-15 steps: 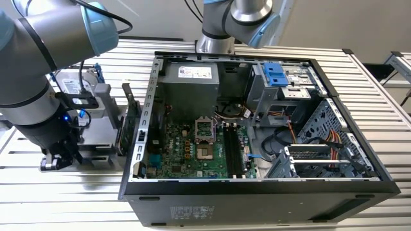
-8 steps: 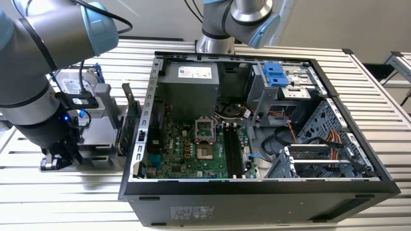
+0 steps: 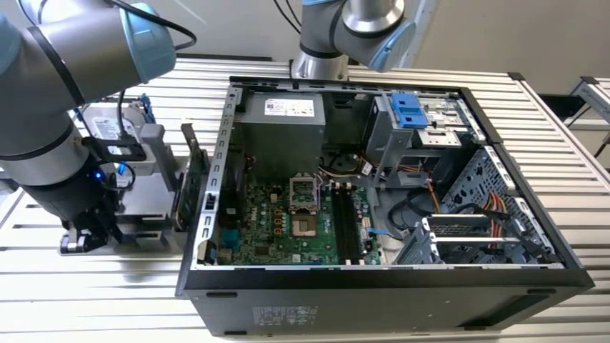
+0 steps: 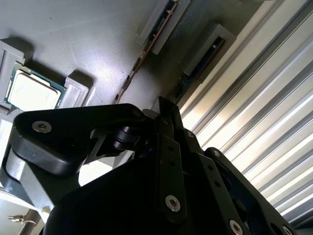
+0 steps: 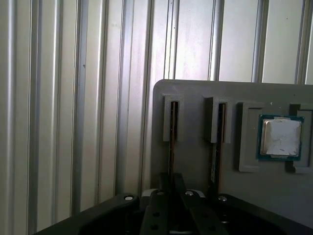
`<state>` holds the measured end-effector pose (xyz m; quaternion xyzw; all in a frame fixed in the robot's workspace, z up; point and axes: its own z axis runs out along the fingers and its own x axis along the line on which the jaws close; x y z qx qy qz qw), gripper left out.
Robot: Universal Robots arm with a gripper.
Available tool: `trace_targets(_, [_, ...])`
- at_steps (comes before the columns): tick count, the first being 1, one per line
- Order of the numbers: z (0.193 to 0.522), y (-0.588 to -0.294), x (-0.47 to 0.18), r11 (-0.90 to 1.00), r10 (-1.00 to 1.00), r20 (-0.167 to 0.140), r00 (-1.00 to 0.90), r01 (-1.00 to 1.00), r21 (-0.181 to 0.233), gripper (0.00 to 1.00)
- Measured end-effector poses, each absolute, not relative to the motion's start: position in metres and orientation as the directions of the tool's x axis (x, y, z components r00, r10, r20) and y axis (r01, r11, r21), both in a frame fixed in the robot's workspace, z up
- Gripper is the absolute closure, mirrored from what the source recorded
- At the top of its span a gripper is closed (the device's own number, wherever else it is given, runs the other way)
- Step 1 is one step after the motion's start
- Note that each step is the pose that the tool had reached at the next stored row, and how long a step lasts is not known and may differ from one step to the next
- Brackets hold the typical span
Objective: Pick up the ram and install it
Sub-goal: 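Pick up the ram and move it above insertion slot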
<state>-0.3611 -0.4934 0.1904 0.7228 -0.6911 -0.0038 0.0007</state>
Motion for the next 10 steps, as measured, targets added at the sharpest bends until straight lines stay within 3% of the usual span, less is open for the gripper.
trace_targets(10, [0.2007,-0.4934,-0.3611,-0.045,-0.999,-0.004,0.045,-0.999,0.007,1.00])
